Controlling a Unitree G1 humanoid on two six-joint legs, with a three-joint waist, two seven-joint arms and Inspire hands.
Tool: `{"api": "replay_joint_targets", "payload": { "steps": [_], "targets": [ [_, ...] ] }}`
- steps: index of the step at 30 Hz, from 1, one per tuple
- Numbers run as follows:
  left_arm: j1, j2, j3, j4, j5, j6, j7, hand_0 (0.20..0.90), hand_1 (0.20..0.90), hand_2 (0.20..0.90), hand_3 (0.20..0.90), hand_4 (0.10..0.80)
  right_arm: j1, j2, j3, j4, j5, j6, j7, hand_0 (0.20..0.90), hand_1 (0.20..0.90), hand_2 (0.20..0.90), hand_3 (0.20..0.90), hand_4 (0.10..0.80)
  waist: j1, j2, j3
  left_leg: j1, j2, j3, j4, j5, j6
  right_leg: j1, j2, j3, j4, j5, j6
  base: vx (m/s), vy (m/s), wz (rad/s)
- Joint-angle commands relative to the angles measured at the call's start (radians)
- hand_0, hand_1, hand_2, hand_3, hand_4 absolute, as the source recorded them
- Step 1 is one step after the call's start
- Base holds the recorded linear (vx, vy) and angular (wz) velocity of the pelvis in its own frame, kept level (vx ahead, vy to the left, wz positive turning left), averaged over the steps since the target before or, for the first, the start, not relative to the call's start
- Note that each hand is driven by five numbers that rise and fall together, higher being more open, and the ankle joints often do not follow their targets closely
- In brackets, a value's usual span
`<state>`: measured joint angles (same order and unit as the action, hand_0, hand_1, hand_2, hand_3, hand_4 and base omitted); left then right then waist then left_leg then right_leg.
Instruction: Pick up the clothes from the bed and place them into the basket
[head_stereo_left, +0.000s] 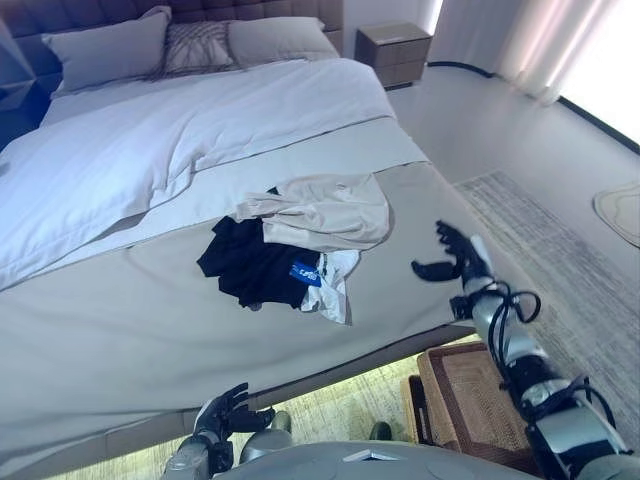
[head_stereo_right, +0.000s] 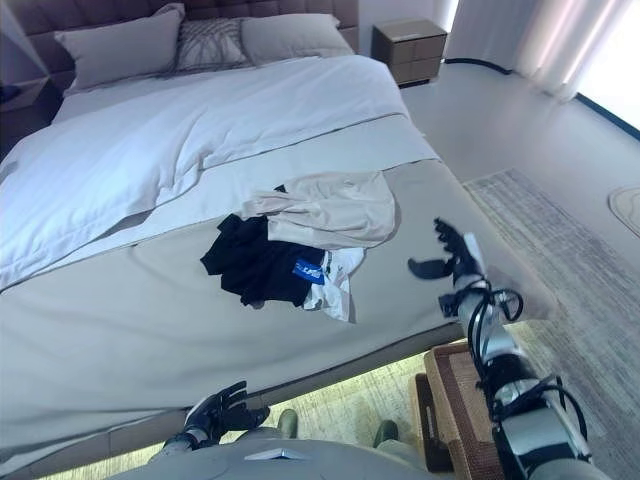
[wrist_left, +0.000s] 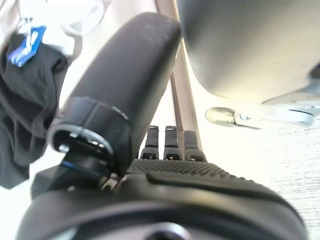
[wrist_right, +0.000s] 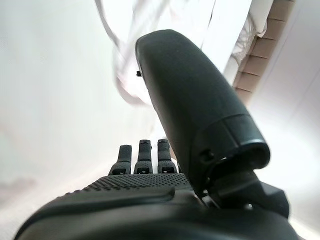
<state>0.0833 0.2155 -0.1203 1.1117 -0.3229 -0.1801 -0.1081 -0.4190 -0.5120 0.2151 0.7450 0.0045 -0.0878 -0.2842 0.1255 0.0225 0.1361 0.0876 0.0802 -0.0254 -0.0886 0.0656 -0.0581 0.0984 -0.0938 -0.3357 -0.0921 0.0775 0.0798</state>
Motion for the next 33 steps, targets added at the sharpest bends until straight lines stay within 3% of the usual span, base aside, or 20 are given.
{"api": "replay_joint_targets", "payload": {
  "steps": [1, 8, 10, 12, 13, 16, 20, 22, 33],
  "targets": [
    [-0.058, 0.052, -0.076, -0.043, 0.011, -0.071, -0.027, 0.900, 0.900, 0.900, 0.900, 0.800, -0.216, -0.098, 0.045, -0.100, -0.120, 0.003, -0.149, 0.900, 0.900, 0.900, 0.900, 0.800, 0.049, -0.026, 0.047, -0.061, -0.038, 0.026, 0.077, -0.068, 0.003, 0.000, -0.029, -0.017, 0.155, -0.159, -0.046, 0.005, 0.028, 0.25],
    [-0.118, 0.090, -0.170, -0.106, 0.007, -0.135, -0.057, 0.900, 0.900, 0.900, 0.900, 0.800, -0.479, -0.250, 0.098, -0.045, -0.207, 0.070, -0.217, 0.900, 0.900, 0.900, 0.900, 0.800, 0.100, 0.016, 0.180, -0.238, -0.073, -0.032, 0.201, -0.064, 0.008, -0.174, -0.057, -0.048, 0.333, -0.210, -0.074, -0.135, 0.030, 0.24],
    [-0.123, 0.106, -0.195, -0.137, 0.029, -0.202, -0.029, 0.900, 0.900, 0.900, 0.900, 0.800, -0.554, -0.296, 0.140, -0.020, -0.209, 0.078, -0.233, 0.900, 0.900, 0.900, 0.900, 0.800, 0.115, 0.038, 0.224, -0.297, -0.087, -0.048, 0.253, -0.062, 0.013, -0.238, -0.077, -0.053, 0.420, -0.229, -0.085, -0.077, 0.048, 0.15],
    [-0.120, 0.125, -0.211, -0.186, 0.076, -0.309, 0.132, 0.900, 0.900, 0.900, 0.900, 0.800, -0.604, -0.322, 0.171, -0.012, -0.197, 0.091, -0.233, 0.900, 0.900, 0.900, 0.900, 0.800, 0.124, 0.052, 0.258, -0.355, -0.107, -0.056, 0.323, -0.073, 0.021, -0.299, -0.100, -0.051, 0.507, -0.251, -0.096, 0.019, 0.014, 0.27],
    [-0.120, 0.140, -0.198, -0.219, 0.098, -0.356, 0.281, 0.900, 0.900, 0.900, 0.900, 0.800, -0.611, -0.326, 0.183, -0.017, -0.208, 0.100, -0.240, 0.900, 0.900, 0.900, 0.900, 0.800, 0.129, 0.050, 0.272, -0.370, -0.118, -0.060, 0.368, -0.111, 0.022, -0.320, -0.115, -0.034, 0.563, -0.291, -0.092, 0.075, -0.024, 0.28],
    [-0.121, 0.174, -0.139, -0.335, 0.092, -0.361, 0.430, 0.900, 0.900, 0.900, 0.900, 0.800, -0.636, -0.326, 0.193, -0.026, -0.217, 0.126, -0.253, 0.900, 0.900, 0.900, 0.900, 0.800, 0.149, 0.050, 0.308, -0.456, -0.144, -0.053, 0.478, -0.147, 0.043, -0.404, -0.151, -0.033, 0.681, -0.321, -0.100, 0.002, -0.026, 0.21],
    [-0.108, 0.222, -0.104, -0.463, 0.149, -0.368, 0.482, 0.900, 0.900, 0.900, 0.900, 0.800, -0.700, -0.339, 0.196, 0.004, -0.228, 0.152, -0.244, 0.900, 0.900, 0.900, 0.900, 0.800, 0.176, 0.060, 0.350, -0.578, -0.167, -0.030, 0.629, -0.194, 0.061, -0.513, -0.182, -0.039, 0.841, -0.362, -0.117, -0.021, -0.035, 0.11],
    [-0.123, 0.272, -0.106, -0.532, 0.154, -0.362, 0.507, 0.900, 0.900, 0.900, 0.900, 0.800, -0.775, -0.357, 0.230, 0.022, -0.221, 0.196, -0.226, 0.900, 0.900, 0.900, 0.900, 0.800, 0.181, 0.074, 0.373, -0.655, -0.176, -0.018, 0.716, -0.213, 0.070, -0.588, -0.189, -0.027, 0.930, -0.384, -0.125, -0.044, -0.009, 0.11],
    [-0.090, 0.356, -0.056, -0.680, 0.066, -0.399, 0.490, 0.900, 0.900, 0.900, 0.900, 0.800, -0.957, -0.427, 0.361, 0.124, -0.184, 0.256, -0.151, 0.900, 0.900, 0.900, 0.900, 0.800, 0.199, 0.096, 0.384, -0.898, -0.186, -0.004, 1.004, -0.293, 0.106, -0.838, -0.187, 0.018, 1.179, -0.451, -0.160, 0.013, -0.014, -0.01]
  ]
}}
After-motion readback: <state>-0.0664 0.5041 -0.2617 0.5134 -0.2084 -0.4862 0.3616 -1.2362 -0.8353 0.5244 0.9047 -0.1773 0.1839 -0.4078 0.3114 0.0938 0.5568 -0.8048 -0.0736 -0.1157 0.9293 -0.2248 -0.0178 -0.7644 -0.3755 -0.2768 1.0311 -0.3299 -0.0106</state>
